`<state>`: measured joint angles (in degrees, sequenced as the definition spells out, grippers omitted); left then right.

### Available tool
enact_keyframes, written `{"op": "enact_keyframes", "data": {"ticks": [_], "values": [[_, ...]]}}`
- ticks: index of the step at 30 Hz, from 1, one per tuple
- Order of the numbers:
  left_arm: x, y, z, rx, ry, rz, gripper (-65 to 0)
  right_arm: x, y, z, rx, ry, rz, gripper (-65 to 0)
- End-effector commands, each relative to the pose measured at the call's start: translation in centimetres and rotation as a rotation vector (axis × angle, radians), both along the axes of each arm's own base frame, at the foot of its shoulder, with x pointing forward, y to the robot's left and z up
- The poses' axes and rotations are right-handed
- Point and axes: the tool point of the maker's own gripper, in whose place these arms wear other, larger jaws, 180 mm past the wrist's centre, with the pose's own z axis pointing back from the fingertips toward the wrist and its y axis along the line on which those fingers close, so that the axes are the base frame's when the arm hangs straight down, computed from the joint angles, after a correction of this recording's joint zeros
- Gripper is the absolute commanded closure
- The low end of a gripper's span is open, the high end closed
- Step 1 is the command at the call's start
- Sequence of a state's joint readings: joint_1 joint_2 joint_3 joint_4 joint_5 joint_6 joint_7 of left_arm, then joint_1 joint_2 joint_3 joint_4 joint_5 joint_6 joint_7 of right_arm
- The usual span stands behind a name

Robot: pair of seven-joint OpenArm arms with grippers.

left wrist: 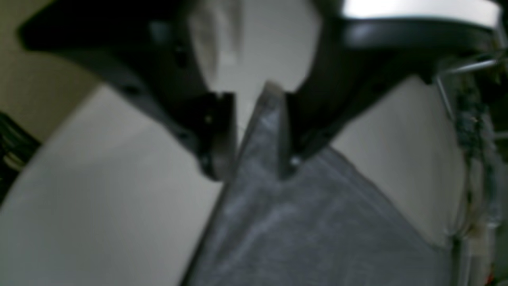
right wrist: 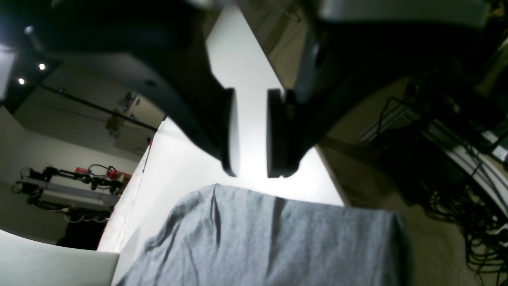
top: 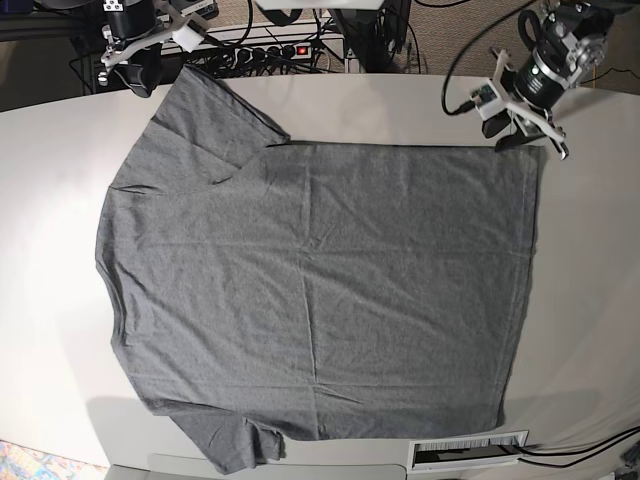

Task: Fold the T-shirt properly
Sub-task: 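Reach the left gripper to the grey shirt's corner and grasp it, then reach the right gripper to the shirt's shoulder edge and grasp it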

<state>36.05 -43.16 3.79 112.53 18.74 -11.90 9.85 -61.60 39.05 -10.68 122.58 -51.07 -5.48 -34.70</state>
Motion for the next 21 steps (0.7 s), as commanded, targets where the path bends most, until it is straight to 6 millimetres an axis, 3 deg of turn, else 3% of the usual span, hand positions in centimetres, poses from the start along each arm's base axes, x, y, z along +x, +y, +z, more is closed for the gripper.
{"op": "enact_keyframes", "data": {"ticks": [1, 6, 13, 21], "values": [[0.5, 0.5, -0.1, 0.002, -0.003, -0.013, -28.1, 0.3, 0.2, 0.6, 0.000, -0.021, 0.016, -15.3], [0.7, 3.5, -3.0, 0.053, 0.086, -0.011, -29.0, 0.4, 0.3, 0.8, -0.007, -0.029, 0.023, -15.3], [1.6, 5.7, -3.4, 0.083, 0.083, -0.018, -29.0, 0.7, 0.3, 1.1, -0.027, -0.053, 0.040, -15.3], [2.8, 7.3, -4.3, 0.065, 0.097, 0.014, -28.7, 2.1, -0.5, 3.6, -0.103, -0.201, 0.034, -15.3]]}}
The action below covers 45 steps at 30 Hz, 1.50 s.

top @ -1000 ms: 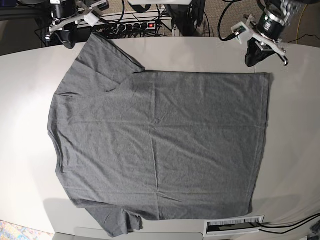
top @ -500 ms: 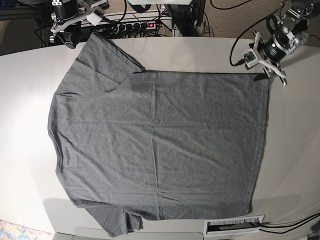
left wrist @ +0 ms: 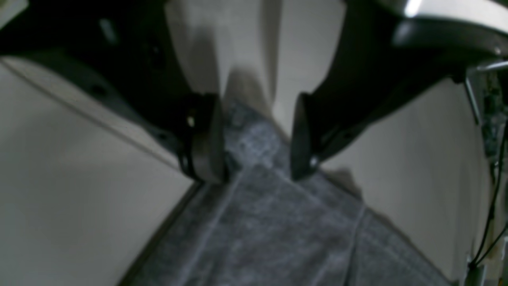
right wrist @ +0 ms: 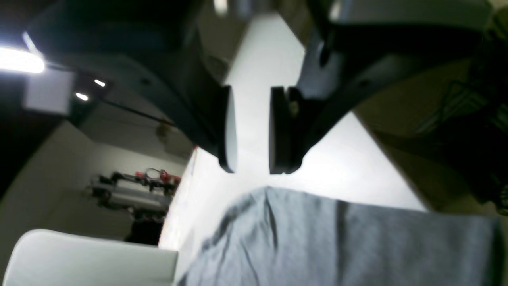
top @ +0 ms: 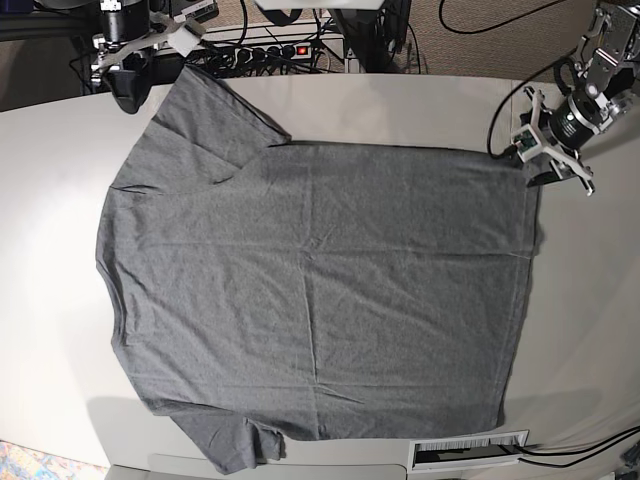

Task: Fold the T-shirt properly
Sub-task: 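Reach the right gripper to the shirt's shoulder edge and grasp it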

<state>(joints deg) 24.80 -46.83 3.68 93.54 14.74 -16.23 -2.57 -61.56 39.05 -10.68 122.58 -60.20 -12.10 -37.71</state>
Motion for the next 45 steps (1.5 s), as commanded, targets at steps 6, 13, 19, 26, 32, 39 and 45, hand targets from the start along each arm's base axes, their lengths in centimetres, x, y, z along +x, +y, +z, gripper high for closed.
{"op": "enact_keyframes", "data": {"ticks": [6, 13, 19, 26, 32, 39, 45], "values": [[-1.3, 1.1, -2.0, 0.054, 0.095, -0.024, -18.8, 0.3, 0.2, 0.8, -0.005, -0.031, 0.014, -15.3], [-1.9, 0.9, -2.3, 0.049, 0.124, -0.040, 0.0, -0.1, 0.1, 0.1, 0.055, 0.004, -0.021, -15.3], [-4.9, -1.3, -2.2, 0.003, 0.220, -0.122, 0.0, -2.3, 0.9, -3.2, 0.175, 0.211, -0.059, -15.3], [-7.3, -2.6, -0.6, 0.030, 0.194, -0.149, 0.0, -4.2, 3.6, -6.0, 0.374, 0.421, -0.059, -15.3], [-7.2, -2.7, -0.6, 0.030, 0.187, -0.143, 0.0, -2.3, 3.9, -5.8, 0.417, 0.387, -0.065, -15.3], [-7.1, -2.7, -0.5, 0.029, 0.185, -0.142, 0.0, -3.7, 4.6, -6.6, 0.415, 0.446, -0.072, -19.0], [-7.1, -2.7, -0.5, 0.029, 0.185, -0.142, 0.0, -4.6, 6.3, -7.0, 0.452, 0.481, -0.035, -31.3]]}}
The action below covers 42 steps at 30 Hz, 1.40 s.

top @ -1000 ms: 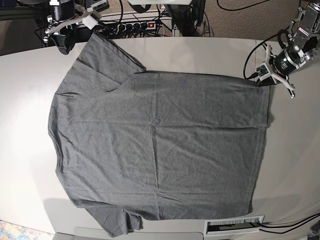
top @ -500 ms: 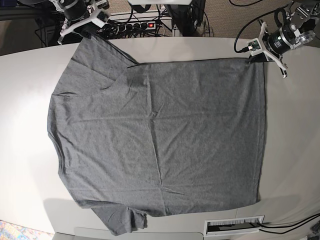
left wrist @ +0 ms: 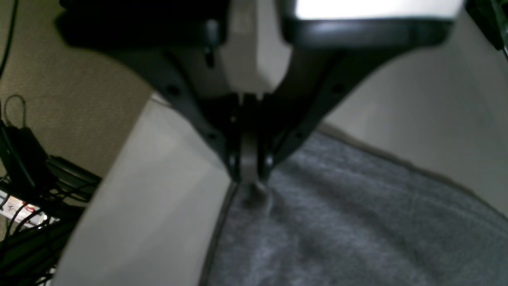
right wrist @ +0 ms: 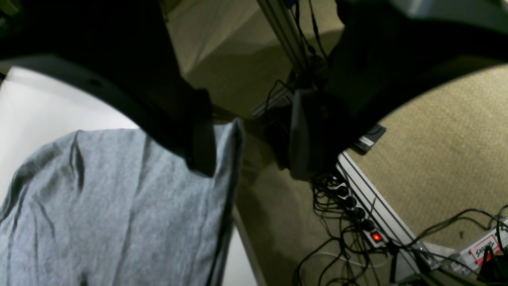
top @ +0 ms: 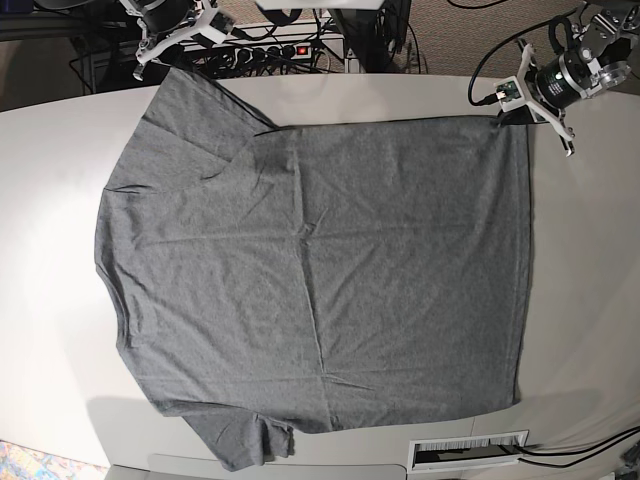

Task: Fold the T-shirt properly
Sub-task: 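Reach the right gripper to the shirt's shoulder edge and grasp it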

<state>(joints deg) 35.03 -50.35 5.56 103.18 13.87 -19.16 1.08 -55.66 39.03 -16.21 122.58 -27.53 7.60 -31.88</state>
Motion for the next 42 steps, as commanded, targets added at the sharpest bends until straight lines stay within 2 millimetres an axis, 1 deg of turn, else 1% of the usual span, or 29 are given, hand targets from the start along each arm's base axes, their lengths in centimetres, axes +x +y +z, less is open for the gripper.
{"op": "enact_keyframes", "data": {"ticks": [1, 8, 14, 16, 19, 20, 21, 23, 24, 30, 33, 37, 39, 42], "values": [[-0.5, 0.7, -0.3, 0.038, 0.025, -0.015, 0.0, 0.6, 0.2, 0.5, 0.007, -0.026, 0.013, -31.3], [-0.5, 0.7, -0.3, 0.038, 0.025, -0.014, 0.0, 1.9, -0.5, 0.2, -0.021, -0.056, 0.012, -31.3], [-0.5, 0.7, -0.3, 0.038, 0.025, -0.014, 0.0, 1.7, -2.2, -1.4, -0.077, -0.036, 0.003, -31.3], [-0.5, 0.7, -0.3, 0.038, 0.025, -0.014, 0.0, 1.6, -2.3, -1.8, -0.076, -0.031, -0.009, -31.3], [-0.5, 0.7, -0.3, 0.038, 0.024, -0.014, 0.0, 1.6, -2.1, -1.8, -0.076, -0.037, -0.014, -30.6], [-0.5, 0.7, -0.3, 0.038, 0.024, -0.014, 0.0, 1.7, -2.2, -1.7, -0.084, -0.041, -0.012, -27.2], [-0.5, 0.7, -0.3, 0.038, 0.024, -0.014, 0.0, 1.8, -2.3, -1.7, -0.096, -0.049, -0.005, -21.0], [-0.5, 0.7, -0.3, 0.038, 0.025, -0.014, 0.0, 1.8, -2.5, -1.6, -0.111, -0.051, -0.003, -5.8], [-0.5, 0.7, -0.3, 0.038, 0.025, -0.014, 0.0, 1.8, -2.7, -1.7, -0.121, -0.048, -0.007, 0.0], [-0.6, 0.7, -0.3, 0.039, 0.030, -0.015, 0.0, 1.6, -3.9, -1.6, -0.190, -0.044, -0.035, 0.0], [-1.7, 0.8, -0.8, 0.046, 0.057, -0.012, 0.0, 0.6, -3.7, -1.6, -0.187, -0.021, -0.031, 0.0], [-3.4, 1.0, -1.4, 0.067, 0.090, -0.029, 0.0, -0.8, -2.9, -0.8, -0.174, 0.001, -0.020, 0.0], [-4.0, 1.1, -1.6, 0.078, 0.099, -0.040, 0.0, -1.0, -2.7, -0.3, -0.191, -0.016, 0.008, 0.0], [-3.9, 1.0, -1.5, 0.072, 0.092, -0.040, 0.0, -0.8, -3.1, 0.0, -0.229, -0.031, 0.024, 0.0]]}}
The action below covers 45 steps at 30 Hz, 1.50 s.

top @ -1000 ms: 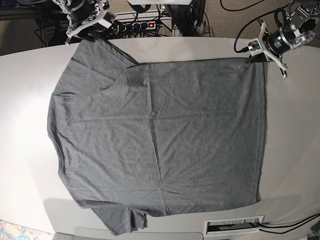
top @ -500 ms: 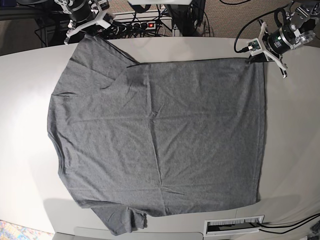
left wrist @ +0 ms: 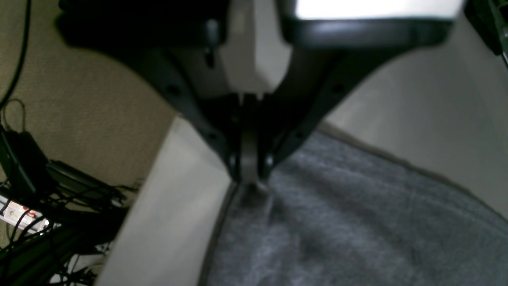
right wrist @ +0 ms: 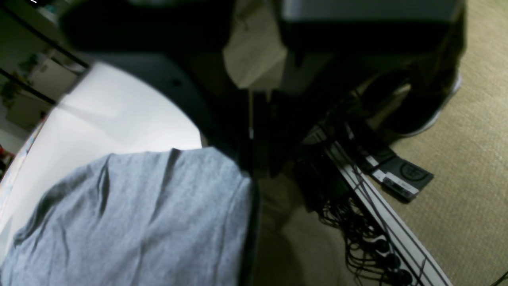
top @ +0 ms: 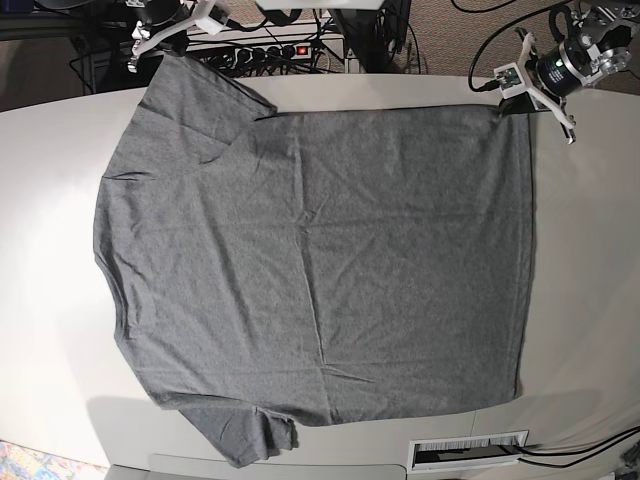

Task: Fold the T-shirt properly
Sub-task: 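Reach the right gripper to the shirt's shoulder edge and grasp it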

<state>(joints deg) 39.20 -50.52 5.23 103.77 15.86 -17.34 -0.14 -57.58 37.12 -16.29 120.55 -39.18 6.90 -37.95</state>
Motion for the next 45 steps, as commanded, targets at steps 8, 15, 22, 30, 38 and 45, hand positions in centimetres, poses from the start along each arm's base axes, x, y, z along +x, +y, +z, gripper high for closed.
{"op": "enact_keyframes", "data": {"ticks": [8, 15, 22, 30, 38, 45], "values": [[-1.4, 0.8, -0.8, 0.047, 0.054, -0.024, 0.0, 0.4, 0.8, 0.5, 0.047, -0.019, 0.013, -28.4], [-1.4, 0.8, -0.8, 0.048, 0.054, -0.023, 0.0, 2.4, 0.7, 0.1, 0.080, -0.049, -0.024, -28.4], [-1.4, 0.8, -0.8, 0.048, 0.054, -0.024, 0.0, 3.0, -0.9, -1.3, 0.040, -0.042, -0.041, -28.4], [-1.3, 0.6, -0.7, 0.038, 0.050, -0.028, 0.0, 4.2, -1.7, -1.9, 0.023, -0.062, -0.043, -28.4], [-1.3, 0.6, -0.7, 0.038, 0.051, -0.028, 0.0, 4.7, -1.8, -2.1, 0.029, -0.070, -0.043, -22.1], [-1.4, 0.6, -0.7, 0.039, 0.051, -0.028, 0.0, 3.5, -2.3, -2.5, 0.024, -0.024, -0.096, 0.0]]}}
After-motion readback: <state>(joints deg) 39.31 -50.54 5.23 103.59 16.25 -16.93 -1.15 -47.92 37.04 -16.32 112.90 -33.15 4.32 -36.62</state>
